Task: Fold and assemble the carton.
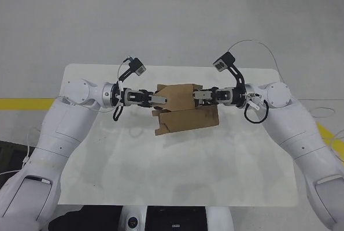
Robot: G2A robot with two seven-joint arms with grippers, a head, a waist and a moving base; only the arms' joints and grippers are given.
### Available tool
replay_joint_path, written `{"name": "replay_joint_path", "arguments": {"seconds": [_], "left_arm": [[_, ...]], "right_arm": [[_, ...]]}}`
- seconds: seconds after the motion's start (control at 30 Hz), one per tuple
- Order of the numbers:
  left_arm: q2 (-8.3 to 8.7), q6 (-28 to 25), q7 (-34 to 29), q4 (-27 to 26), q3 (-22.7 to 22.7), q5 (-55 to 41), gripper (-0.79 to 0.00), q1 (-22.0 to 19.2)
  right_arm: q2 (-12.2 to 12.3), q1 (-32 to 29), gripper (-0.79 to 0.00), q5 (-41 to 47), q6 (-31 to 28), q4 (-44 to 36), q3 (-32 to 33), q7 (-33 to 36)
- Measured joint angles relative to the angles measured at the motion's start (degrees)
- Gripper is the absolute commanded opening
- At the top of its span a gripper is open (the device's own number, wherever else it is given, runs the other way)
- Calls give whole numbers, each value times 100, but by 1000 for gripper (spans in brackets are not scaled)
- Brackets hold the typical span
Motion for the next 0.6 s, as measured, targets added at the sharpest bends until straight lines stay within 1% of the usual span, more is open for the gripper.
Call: {"name": "replay_joint_path", "arguments": {"seconds": [0.03, 0.07, 0.3, 0.4, 0.5, 0.6], "left_arm": [[1, 3, -3, 3, -5, 1, -785, 2], [2, 4, -4, 5, -10, 8, -785, 5], [-1, 32, -31, -6, -19, 24, -785, 20], [-6, 39, -39, -15, -15, 22, -785, 20], [-10, 54, -54, -19, -10, 28, -785, 16], [-14, 64, -63, -23, -8, 21, -785, 13]], "right_arm": [[-2, -3, -465, 12, 13, 18, 20, 14], [-4, -3, -471, 7, 28, 37, 45, 28], [-33, 91, -465, -299, 164, 28, 42, 165], [-60, 173, -474, -473, 163, 75, -8, 163], [-94, 257, -489, -597, 143, 140, -72, 143], [-130, 316, -529, -642, 124, 200, -131, 124]]}}
